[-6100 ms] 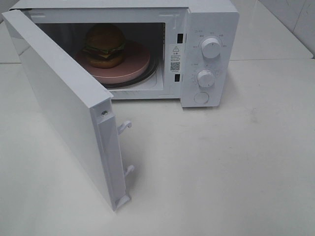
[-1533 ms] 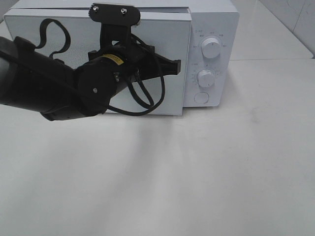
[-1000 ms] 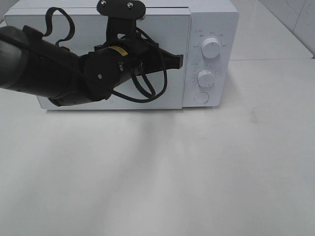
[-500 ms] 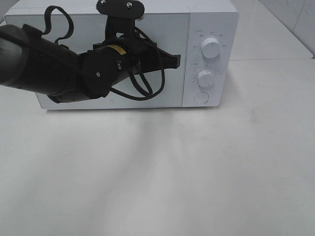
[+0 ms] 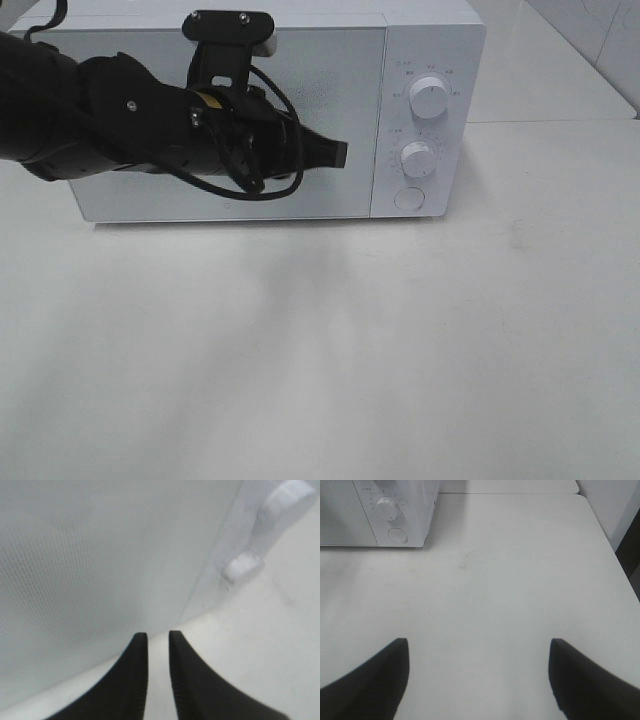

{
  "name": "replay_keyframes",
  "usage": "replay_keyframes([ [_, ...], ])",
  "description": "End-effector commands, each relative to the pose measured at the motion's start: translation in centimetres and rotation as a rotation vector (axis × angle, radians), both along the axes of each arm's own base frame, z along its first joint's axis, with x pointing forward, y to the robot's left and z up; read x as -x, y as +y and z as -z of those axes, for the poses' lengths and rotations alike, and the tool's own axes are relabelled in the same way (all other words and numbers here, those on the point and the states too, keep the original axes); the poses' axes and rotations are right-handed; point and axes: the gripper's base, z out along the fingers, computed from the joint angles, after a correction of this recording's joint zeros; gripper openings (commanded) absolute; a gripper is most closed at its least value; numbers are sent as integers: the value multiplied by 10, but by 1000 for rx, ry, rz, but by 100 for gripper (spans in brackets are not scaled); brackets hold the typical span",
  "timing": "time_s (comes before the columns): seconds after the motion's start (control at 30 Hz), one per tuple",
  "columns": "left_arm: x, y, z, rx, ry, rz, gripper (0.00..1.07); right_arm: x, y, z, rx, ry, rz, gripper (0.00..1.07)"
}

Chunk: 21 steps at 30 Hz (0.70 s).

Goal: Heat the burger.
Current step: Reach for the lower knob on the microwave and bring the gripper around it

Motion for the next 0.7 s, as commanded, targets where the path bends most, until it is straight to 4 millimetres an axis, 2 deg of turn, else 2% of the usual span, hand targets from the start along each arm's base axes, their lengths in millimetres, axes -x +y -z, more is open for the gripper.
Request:
replay_keyframes([
  [0.03, 11, 2, -1, -28, 77, 51, 43, 4, 0, 0, 5, -37, 1, 75],
  [0.07, 20, 5, 1, -66, 129, 97, 70, 4, 0, 0, 5, -37, 1, 75],
  [0.1, 24, 6, 1, -84, 153, 121, 83, 4, 0, 0, 5, -37, 1, 75],
  [0.13, 24, 6, 1, -84, 153, 121, 83, 4, 0, 0, 5, -37, 1, 75],
  [0.17, 30, 9, 0, -122, 195, 167, 102, 4, 0, 0, 5, -37, 1, 75],
  [0.3, 45, 17, -8, -242, 251, 287, 100, 4, 0, 0, 5, -37, 1, 75],
  [0.4, 49, 19, -10, -265, 270, 308, 100, 4, 0, 0, 5, -37, 1, 75],
  [0.47, 63, 28, -19, -339, 340, 373, 100, 4, 0, 0, 5, -37, 1, 75],
  [0.57, 72, 35, -27, -360, 402, 392, 100, 4, 0, 0, 5, -37, 1, 75],
  [0.7, 73, 47, -33, -353, 475, 348, 100, 4, 0, 0, 5, -37, 1, 75],
])
